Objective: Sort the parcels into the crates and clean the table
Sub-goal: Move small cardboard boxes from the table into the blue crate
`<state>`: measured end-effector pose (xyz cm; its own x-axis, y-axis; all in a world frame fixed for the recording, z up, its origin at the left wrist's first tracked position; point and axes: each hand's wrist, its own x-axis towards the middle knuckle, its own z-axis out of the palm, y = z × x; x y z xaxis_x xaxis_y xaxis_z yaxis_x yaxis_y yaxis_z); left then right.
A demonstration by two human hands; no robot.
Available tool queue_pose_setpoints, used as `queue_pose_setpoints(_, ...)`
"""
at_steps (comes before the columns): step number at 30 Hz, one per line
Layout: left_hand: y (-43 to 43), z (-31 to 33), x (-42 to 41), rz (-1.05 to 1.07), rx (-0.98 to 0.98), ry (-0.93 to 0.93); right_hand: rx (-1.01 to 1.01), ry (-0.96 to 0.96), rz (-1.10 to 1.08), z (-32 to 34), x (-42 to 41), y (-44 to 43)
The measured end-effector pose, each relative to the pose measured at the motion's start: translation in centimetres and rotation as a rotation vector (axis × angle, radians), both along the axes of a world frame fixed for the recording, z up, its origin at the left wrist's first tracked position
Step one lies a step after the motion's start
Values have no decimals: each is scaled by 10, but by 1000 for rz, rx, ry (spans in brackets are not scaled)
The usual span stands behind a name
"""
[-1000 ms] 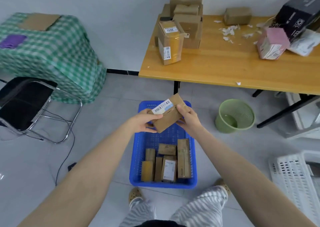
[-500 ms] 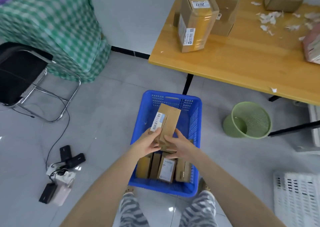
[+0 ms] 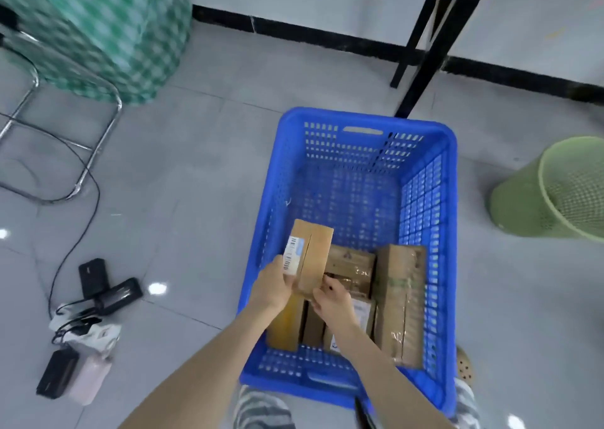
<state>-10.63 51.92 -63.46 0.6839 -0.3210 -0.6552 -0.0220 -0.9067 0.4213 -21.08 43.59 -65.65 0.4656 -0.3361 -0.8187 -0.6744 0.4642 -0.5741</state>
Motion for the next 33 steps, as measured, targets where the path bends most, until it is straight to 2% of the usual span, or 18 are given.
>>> queue_pose_setpoints(8,7,-122,1,31,-29,-54,-62,111,109,-110,16,14)
queue_pose_setpoints(12,14,-164,0,-191,53,-74,-29,143,136,-151,25,22)
queue_pose_setpoints(16,27,-188,-2,-229,151,-40,1,149,174,-180,28,46)
queue_pose_setpoints(20,32,-203,-3,-295,197,2,-16,129,314,-187,29,56)
queue_pose_setpoints(23,35,-206,-8,-361,262,42,-131,194,573,-187,27,60)
queue_pose_setpoints(28,31,-198,-9,-517,374,-7,-174,257,737,-185,29,53)
queue_pose_setpoints(33,26,-162,0,-518,343,108,-262,181,671,-144,27,42)
